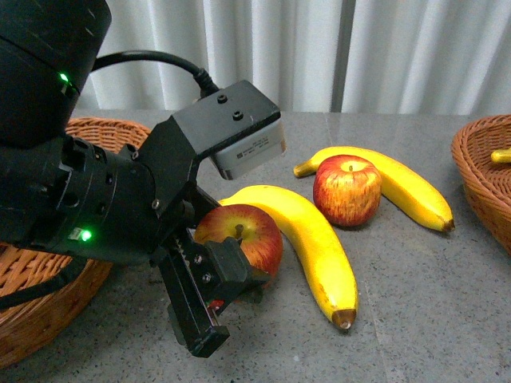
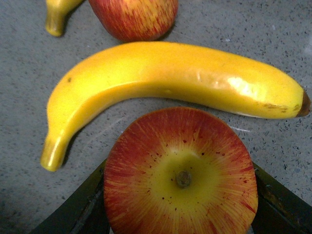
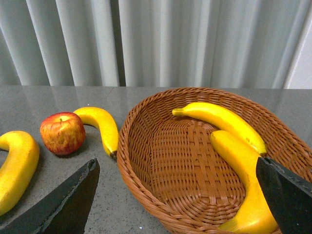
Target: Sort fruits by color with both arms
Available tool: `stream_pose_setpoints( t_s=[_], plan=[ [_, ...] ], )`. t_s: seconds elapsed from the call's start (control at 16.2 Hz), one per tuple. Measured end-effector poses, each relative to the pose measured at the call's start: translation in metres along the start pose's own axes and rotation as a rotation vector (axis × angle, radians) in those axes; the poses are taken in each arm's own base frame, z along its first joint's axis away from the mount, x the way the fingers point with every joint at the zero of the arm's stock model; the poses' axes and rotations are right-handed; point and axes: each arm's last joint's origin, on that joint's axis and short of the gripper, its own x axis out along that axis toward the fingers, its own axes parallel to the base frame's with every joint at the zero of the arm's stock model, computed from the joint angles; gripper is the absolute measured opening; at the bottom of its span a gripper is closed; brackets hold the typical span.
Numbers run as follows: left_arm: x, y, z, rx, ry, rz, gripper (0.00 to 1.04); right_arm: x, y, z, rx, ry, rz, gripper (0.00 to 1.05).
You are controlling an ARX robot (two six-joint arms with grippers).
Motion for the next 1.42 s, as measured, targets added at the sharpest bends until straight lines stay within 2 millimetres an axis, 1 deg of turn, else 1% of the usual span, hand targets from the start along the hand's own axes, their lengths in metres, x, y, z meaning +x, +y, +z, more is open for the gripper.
stream_pose_setpoints(
  t_s=[0.12,0.19,0.25,0.31,0.37,0.43,0.49,0.56,0.62,0.68,0.8,0.99,1.11,1.17,1.24,1.42],
  plan=[
    [-0.016,0.002,0.010,0.011,-0.022,0.058,0.68,0.000,0.000,0.000,0.000,0.000,0.000,0.98],
    [-0.027,0.007,0.017,0.003,-0.044,0.110,0.68,0.000,0.000,0.000,0.000,0.000,0.000,0.98],
    [-0.040,0.015,0.028,-0.018,-0.077,0.187,0.68,0.000,0.000,0.000,0.000,0.000,0.000,0.98],
    [-0.059,0.026,0.039,-0.053,-0.126,0.291,0.68,0.000,0.000,0.000,0.000,0.000,0.000,0.98],
    [-0.077,0.034,0.044,-0.099,-0.162,0.384,0.68,0.000,0.000,0.000,0.000,0.000,0.000,0.98],
    [-0.096,0.041,0.045,-0.168,-0.199,0.475,0.68,0.000,0.000,0.000,0.000,0.000,0.000,0.98],
    [-0.111,0.049,0.043,-0.221,-0.231,0.541,0.68,0.000,0.000,0.000,0.000,0.000,0.000,0.98],
    [-0.123,0.061,0.037,-0.299,-0.265,0.607,0.68,0.000,0.000,0.000,0.000,0.000,0.000,0.98],
    [-0.132,0.073,0.025,-0.380,-0.268,0.656,0.68,0.000,0.000,0.000,0.000,0.000,0.000,0.98],
    [-0.136,0.083,0.015,-0.444,-0.280,0.695,0.68,0.000,0.000,0.000,0.000,0.000,0.000,0.98],
    [-0.138,0.096,-0.007,-0.574,-0.274,0.766,0.68,0.000,0.000,0.000,0.000,0.000,0.000,0.98],
    [-0.121,0.109,-0.032,-0.715,-0.235,0.748,0.68,0.000,0.000,0.000,0.000,0.000,0.000,0.98],
    [-0.108,0.114,-0.044,-0.736,-0.218,0.708,0.68,0.000,0.000,0.000,0.000,0.000,0.000,0.98],
    [-0.104,0.116,-0.047,-0.739,-0.207,0.703,0.68,0.000,0.000,0.000,0.000,0.000,0.000,0.98],
    [-0.096,0.115,-0.048,-0.732,-0.200,0.662,0.68,0.000,0.000,0.000,0.000,0.000,0.000,0.98],
    [-0.088,0.109,-0.040,-0.689,-0.208,0.600,0.68,0.000,0.000,0.000,0.000,0.000,0.000,0.98]
  ],
)
